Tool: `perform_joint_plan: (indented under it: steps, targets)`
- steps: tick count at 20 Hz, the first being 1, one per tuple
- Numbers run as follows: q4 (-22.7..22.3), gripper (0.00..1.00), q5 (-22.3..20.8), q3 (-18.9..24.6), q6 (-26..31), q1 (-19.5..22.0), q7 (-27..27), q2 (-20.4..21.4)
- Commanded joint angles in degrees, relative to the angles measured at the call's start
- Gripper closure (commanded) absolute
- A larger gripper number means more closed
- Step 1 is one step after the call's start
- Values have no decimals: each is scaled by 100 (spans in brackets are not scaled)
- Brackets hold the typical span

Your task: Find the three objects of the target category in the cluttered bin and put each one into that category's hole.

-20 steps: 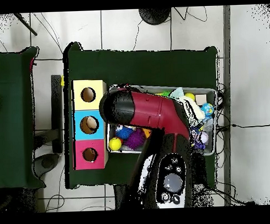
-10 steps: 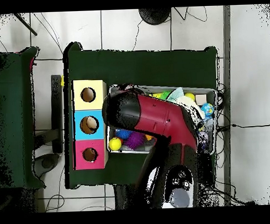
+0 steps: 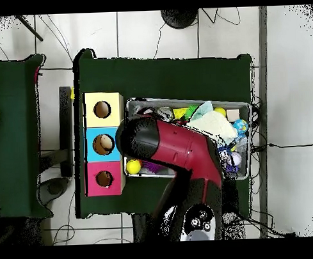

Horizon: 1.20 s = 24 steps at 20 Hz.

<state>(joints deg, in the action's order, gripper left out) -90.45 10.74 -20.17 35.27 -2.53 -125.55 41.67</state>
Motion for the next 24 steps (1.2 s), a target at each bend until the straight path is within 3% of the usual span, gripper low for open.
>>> perform_joint_plan:
  steps: [1,11,17,24]
  targets:
    - [-881,100,212,-268,578,-399,-1889,-233]
    - [-1481,100,515,-471,-452,-1078,-2376,-320]
    - [-1670,100,638,-569,-651,-1517,-2669,-482]
    - [-1982,100,875,-367,-943,-1703,-2701,-493]
